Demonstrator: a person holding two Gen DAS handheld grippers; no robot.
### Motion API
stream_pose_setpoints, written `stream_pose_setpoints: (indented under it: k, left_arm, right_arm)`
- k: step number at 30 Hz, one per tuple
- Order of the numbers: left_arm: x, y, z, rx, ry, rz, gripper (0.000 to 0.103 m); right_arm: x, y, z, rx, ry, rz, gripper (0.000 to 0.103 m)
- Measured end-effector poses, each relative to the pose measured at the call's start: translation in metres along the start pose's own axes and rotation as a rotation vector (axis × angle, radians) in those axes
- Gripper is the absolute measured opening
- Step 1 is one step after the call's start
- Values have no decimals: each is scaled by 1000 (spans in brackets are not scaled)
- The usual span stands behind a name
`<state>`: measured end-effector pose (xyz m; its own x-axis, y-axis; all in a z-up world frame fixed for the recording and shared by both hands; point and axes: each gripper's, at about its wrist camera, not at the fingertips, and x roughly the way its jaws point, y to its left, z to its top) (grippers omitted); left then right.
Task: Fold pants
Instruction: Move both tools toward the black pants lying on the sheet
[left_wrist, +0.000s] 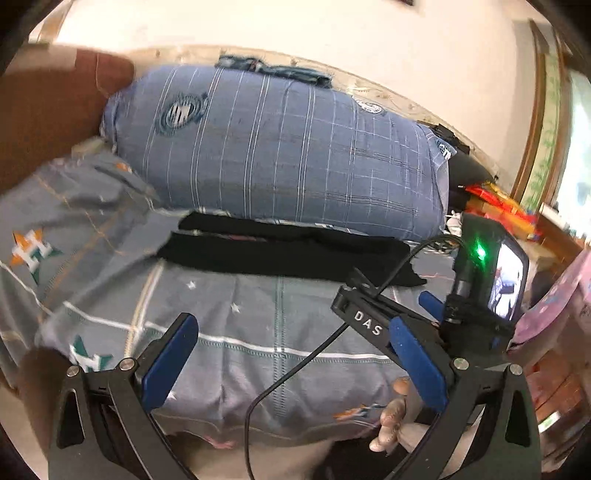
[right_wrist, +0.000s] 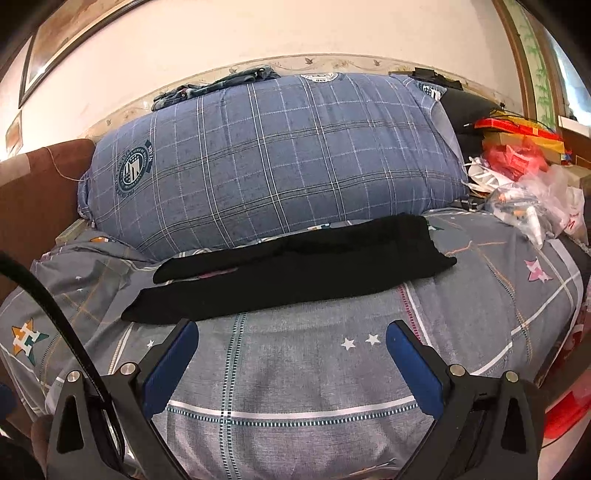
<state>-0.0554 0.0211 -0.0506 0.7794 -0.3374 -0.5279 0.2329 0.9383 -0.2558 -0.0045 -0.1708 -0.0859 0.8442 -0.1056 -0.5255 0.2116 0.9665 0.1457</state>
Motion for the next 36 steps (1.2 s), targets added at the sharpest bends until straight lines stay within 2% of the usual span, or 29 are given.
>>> stream_pose_setpoints:
  k: [3, 5, 9, 12, 15, 19, 22, 26, 31, 36]
  left_arm:
    - [3, 8, 4, -15, -2, 101, 103]
    - [1, 16, 14, 9, -26, 163, 103]
    - [-16, 35, 27, 25, -123, 306, 103]
    - [-26, 41, 30, 42, -164, 365, 103]
    - [-27, 43, 30, 54, -168, 382, 103]
    - [-20, 45, 28, 68, -132, 376, 103]
    - [-16, 45, 25, 63, -107, 372, 103]
    - [-10, 55, 24, 26, -74, 355, 103]
    - [3, 70, 21, -19, -18, 370, 103]
    - [0, 70, 19, -13, -27, 380, 103]
  right_arm:
    - [3, -2, -1, 6, 14, -4, 103]
    - [7, -4, -2, 12, 28, -3, 103]
    - [12, -6, -5, 11, 44, 12, 103]
    - [12, -1, -8, -6, 43, 22, 103]
    - [9, 7, -10, -52, 21, 36, 103]
    - [1, 20, -13, -124, -24, 66, 103]
    - [0, 26, -15, -147, -25, 78, 103]
    - [9, 24, -17, -130, 26, 77, 103]
    - [22, 20, -21, -115, 84, 64, 103]
    - [24, 23, -25, -127, 108, 81, 103]
